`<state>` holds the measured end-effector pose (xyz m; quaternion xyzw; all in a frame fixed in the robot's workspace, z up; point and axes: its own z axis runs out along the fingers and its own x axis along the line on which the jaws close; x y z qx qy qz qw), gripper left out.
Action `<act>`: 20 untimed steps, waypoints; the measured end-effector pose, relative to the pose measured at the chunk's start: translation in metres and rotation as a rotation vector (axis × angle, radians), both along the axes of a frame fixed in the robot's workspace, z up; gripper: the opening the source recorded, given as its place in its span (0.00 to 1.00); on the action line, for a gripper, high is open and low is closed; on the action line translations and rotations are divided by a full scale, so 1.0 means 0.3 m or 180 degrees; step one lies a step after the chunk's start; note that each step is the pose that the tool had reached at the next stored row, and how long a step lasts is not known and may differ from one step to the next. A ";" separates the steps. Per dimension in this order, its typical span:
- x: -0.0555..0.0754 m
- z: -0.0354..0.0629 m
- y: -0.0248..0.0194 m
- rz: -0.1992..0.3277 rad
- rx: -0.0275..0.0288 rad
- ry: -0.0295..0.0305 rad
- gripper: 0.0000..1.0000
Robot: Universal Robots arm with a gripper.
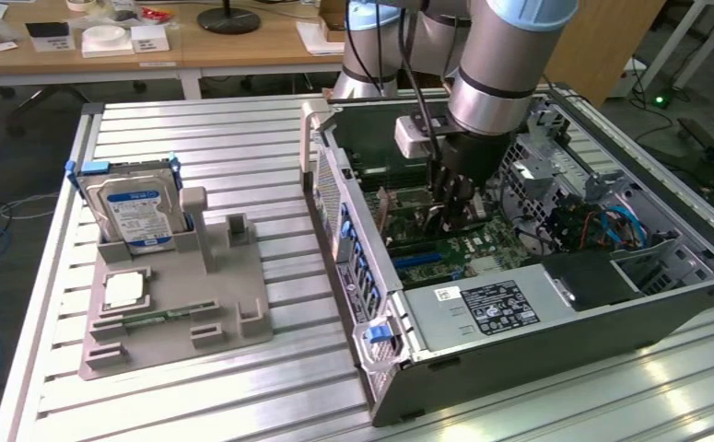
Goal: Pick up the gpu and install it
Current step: 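Insert the gpu into the slot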
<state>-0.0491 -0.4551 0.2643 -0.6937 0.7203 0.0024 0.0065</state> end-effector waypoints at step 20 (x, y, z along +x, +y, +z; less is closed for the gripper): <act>-0.017 -0.053 -0.010 0.0002 0.0001 0.0001 0.28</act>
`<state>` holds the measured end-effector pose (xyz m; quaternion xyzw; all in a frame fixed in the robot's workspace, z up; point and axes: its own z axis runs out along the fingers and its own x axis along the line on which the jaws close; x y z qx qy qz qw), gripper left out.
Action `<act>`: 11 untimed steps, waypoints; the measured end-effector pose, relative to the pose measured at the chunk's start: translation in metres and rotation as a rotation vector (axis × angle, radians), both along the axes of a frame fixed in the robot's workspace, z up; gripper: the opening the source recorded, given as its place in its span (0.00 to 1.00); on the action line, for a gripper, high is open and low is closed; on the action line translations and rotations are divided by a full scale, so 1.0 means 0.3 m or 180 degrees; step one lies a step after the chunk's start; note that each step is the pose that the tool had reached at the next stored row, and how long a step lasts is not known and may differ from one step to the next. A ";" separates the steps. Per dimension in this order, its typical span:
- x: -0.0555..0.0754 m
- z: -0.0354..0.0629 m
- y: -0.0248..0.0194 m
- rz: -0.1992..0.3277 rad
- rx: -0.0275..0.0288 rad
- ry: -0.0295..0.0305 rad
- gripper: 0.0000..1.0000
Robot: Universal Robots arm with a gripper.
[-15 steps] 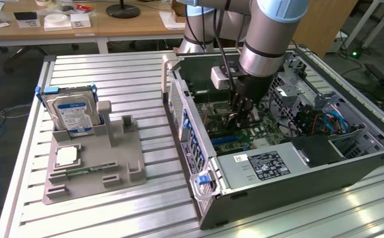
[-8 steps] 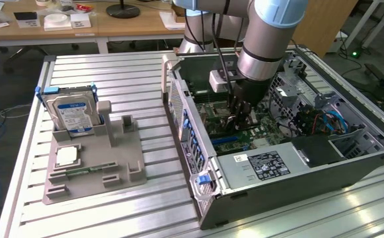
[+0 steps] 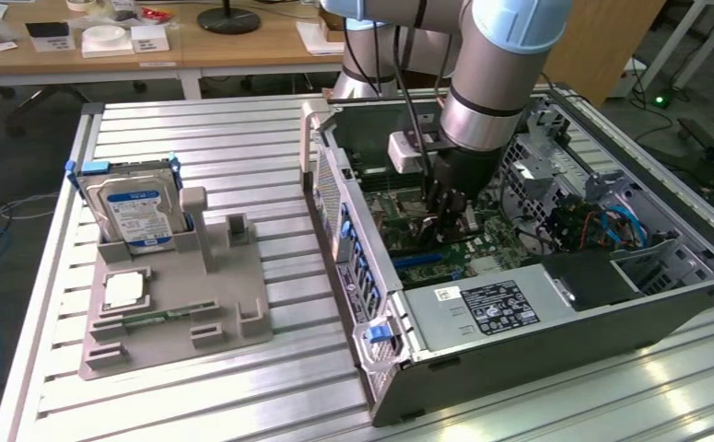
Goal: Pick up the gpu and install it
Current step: 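Insert the gpu into the slot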
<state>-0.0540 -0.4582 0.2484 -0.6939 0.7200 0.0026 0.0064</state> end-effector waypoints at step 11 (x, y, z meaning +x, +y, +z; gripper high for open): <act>-0.010 -0.029 -0.005 0.0001 0.0000 0.0000 0.28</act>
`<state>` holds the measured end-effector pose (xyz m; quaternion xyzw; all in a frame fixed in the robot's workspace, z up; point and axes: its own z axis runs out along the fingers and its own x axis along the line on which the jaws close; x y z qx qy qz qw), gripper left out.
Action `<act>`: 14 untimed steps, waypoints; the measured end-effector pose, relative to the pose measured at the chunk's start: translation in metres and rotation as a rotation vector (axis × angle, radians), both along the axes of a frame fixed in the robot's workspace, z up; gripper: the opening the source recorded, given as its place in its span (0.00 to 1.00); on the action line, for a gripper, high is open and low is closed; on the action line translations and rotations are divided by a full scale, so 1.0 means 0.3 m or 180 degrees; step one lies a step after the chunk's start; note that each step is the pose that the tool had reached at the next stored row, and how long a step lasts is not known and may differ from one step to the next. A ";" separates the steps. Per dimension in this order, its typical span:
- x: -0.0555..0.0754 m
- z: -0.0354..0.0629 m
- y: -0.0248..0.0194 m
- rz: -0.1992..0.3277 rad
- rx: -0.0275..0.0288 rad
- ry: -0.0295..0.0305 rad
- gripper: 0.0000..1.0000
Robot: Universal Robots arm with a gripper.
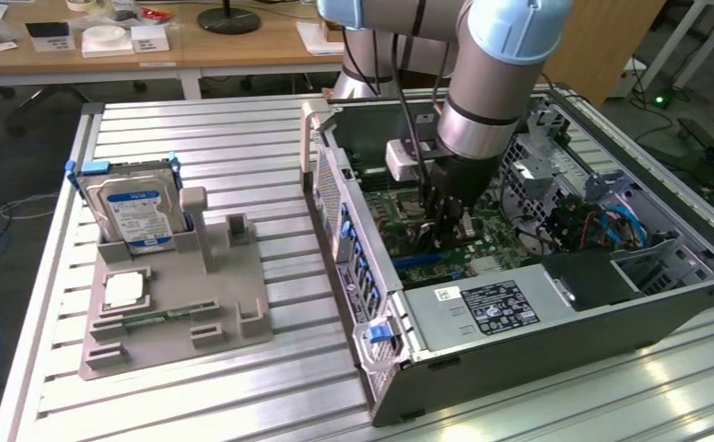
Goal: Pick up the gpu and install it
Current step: 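Insert the gpu into the slot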
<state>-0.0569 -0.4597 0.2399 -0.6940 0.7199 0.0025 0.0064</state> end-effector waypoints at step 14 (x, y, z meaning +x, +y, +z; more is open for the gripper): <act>-0.013 -0.013 -0.003 0.0000 0.0000 0.0000 0.28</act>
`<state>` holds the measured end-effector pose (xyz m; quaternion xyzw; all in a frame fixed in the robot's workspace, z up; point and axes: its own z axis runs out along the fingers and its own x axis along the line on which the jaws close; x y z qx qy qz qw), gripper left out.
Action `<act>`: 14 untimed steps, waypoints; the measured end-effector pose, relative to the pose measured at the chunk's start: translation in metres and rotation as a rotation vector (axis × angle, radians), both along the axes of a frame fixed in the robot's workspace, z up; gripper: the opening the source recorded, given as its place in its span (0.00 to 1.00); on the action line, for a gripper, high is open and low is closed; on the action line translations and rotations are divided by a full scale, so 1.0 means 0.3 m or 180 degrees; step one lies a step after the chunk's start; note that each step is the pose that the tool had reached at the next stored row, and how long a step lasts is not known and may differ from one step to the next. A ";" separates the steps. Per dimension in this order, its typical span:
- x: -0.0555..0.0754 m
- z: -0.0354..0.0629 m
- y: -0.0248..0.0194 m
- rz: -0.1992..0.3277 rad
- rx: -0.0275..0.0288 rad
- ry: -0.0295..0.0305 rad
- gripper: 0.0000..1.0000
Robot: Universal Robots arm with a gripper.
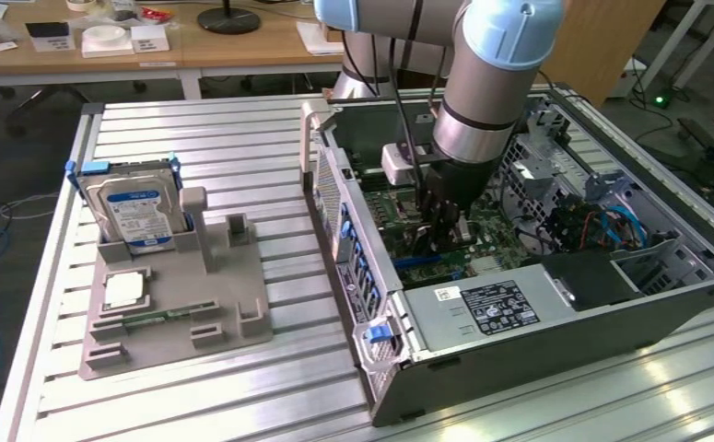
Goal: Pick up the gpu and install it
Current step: 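Insert the gpu into the slot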
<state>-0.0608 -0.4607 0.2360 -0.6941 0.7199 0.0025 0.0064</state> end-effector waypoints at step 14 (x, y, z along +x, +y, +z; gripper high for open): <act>-0.009 -0.016 0.000 0.0000 0.0000 0.0000 0.28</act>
